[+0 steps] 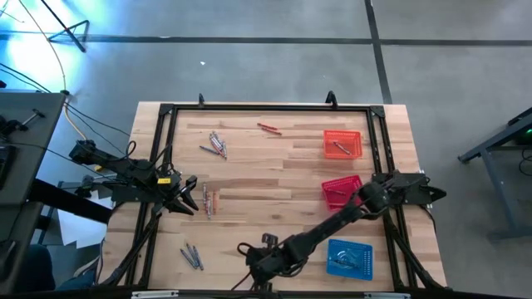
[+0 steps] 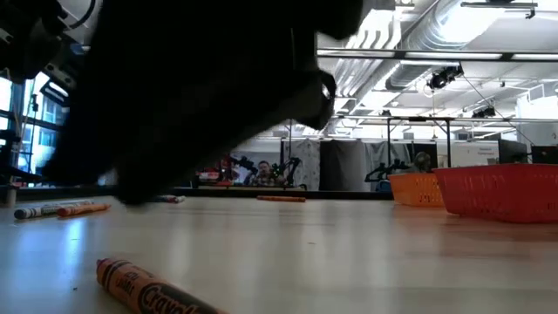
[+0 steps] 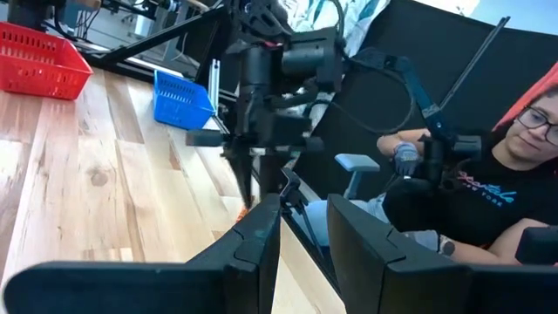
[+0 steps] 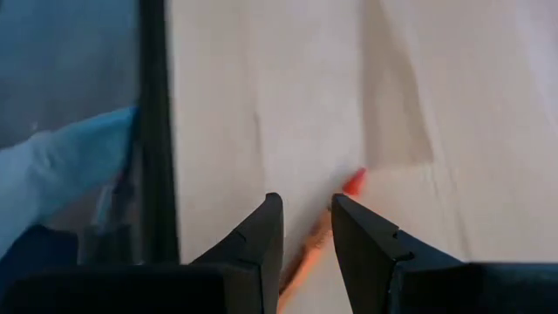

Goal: Sort crayons
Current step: Put the orange crayon into the red bin

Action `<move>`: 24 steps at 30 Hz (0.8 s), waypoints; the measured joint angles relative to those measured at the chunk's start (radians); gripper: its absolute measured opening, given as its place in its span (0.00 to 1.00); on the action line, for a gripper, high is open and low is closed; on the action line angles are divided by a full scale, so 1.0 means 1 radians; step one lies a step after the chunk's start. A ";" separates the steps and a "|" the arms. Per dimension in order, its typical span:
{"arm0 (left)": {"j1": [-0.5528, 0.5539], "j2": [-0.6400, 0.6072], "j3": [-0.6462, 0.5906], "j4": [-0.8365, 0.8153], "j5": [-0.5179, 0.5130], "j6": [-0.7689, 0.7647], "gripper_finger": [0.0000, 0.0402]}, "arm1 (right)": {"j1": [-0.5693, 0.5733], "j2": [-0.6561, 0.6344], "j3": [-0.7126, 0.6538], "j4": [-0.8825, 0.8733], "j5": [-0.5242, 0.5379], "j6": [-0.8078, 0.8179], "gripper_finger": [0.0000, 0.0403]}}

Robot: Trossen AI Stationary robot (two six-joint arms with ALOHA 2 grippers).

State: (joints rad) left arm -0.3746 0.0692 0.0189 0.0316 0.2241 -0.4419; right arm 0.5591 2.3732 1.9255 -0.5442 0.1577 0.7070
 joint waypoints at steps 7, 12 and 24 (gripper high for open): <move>0.000 0.000 0.000 0.000 0.000 0.000 0.21 | 0.000 0.011 0.000 -0.083 0.000 0.123 0.23; 0.000 0.000 0.000 0.001 0.000 0.000 0.21 | 0.007 0.011 0.000 -0.080 -0.010 0.153 0.23; 0.000 0.000 0.000 0.000 0.000 0.000 0.21 | 0.046 0.016 -0.001 -0.047 -0.019 0.192 0.23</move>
State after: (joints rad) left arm -0.3747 0.0689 0.0190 0.0321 0.2241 -0.4421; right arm 0.6052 2.3890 1.9247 -0.5912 0.1390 0.8993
